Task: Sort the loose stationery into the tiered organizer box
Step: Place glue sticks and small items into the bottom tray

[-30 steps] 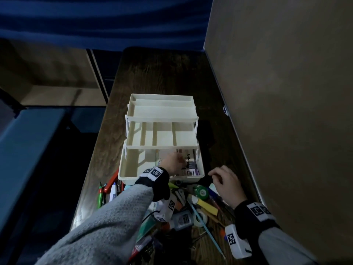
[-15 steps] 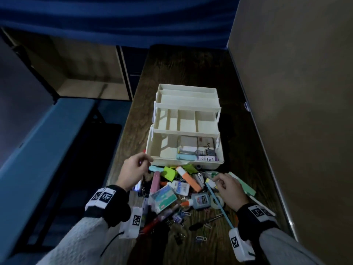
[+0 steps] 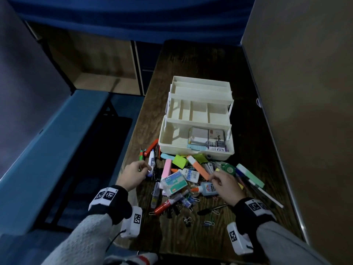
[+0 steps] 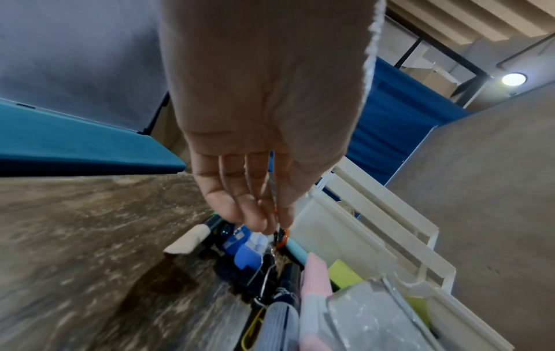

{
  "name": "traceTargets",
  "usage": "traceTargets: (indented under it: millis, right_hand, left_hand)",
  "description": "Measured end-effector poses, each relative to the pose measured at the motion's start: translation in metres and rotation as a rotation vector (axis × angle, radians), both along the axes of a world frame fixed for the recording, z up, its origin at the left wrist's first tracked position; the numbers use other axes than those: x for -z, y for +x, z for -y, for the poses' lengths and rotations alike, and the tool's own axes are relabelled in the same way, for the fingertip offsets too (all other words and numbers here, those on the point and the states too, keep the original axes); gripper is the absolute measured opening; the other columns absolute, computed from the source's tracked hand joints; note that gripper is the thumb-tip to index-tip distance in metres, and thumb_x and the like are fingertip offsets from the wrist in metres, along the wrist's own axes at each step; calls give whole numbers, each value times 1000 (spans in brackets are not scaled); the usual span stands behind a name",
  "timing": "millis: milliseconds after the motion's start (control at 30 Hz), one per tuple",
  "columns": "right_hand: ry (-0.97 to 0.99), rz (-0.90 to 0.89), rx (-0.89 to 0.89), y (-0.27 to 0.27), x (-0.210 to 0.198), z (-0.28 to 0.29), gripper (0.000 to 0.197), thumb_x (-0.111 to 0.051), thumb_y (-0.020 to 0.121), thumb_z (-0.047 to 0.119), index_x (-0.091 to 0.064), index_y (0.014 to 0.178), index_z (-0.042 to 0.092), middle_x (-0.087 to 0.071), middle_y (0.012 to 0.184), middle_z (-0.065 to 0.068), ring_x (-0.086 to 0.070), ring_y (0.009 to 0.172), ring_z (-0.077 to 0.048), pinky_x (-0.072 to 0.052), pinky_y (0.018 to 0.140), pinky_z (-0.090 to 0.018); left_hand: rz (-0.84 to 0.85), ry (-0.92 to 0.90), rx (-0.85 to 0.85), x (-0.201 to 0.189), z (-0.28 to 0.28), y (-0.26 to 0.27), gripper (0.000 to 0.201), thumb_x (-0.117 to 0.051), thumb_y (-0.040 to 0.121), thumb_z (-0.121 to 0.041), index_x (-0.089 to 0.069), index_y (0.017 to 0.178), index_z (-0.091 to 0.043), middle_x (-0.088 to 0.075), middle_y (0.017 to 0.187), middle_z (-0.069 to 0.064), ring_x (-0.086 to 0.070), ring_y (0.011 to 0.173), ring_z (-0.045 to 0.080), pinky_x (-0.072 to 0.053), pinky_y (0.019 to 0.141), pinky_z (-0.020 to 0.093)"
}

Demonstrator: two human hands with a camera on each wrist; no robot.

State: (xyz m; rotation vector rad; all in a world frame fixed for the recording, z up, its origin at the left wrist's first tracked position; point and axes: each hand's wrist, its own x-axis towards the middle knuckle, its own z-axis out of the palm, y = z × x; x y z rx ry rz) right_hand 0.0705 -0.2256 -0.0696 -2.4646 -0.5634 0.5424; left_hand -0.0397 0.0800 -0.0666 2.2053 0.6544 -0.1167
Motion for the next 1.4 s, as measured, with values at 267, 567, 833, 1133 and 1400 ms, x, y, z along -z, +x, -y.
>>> traceTargets:
  millis: [267, 567, 833, 1133, 1400]
  right_hand:
    - [-60, 54, 12, 0, -3, -5, 13, -51, 93, 14, -61, 88, 21, -55, 100, 1, -57, 92, -18, -48, 78, -33]
    - [-279, 206, -340, -5, -2, -64, 45, -49, 91, 16, -44, 135, 24, -45, 136, -1, -38, 121, -27, -40, 95, -40]
    - [-441, 348, -402, -3, 4, -79, 47, -59, 82, 27, -43, 124, 14, -43, 126, -10, -39, 116, -28, -36, 95, -40]
    - [-359, 288, -356, 7, 2, -68, 30, -52, 82, 16, -44, 111, 15, -47, 115, -8, -46, 108, -28, -37, 87, -38]
    - [-78, 213, 53, 19, -13, -31, 30, -63, 84, 35, -35, 87, 24, -47, 81, 5, -51, 68, -18, -30, 50, -26]
  left_hand:
    - [11, 34, 83, 1, 18, 5, 11, -56, 92, -28, -65, 89, -24, -67, 88, -2, -63, 74, 9, -55, 71, 32]
    - [-27, 263, 507, 10, 61, 19, 78, -77, 61, -54, -40, 125, -26, -39, 117, -4, -42, 108, 12, -48, 92, 30]
    - [70, 207, 489, 5, 56, 19, 65, -67, 73, -62, -47, 120, -22, -44, 107, -6, -48, 102, 12, -45, 85, 20]
    - [141, 78, 48, -37, -6, -6, 55, -74, 78, -36, -51, 123, -14, -46, 107, -2, -50, 101, 11, -49, 84, 23]
    - [-25, 30, 140, -24, -27, -32, 51, -77, 75, -38, -51, 115, -22, -48, 110, -3, -52, 102, 12, -45, 81, 20]
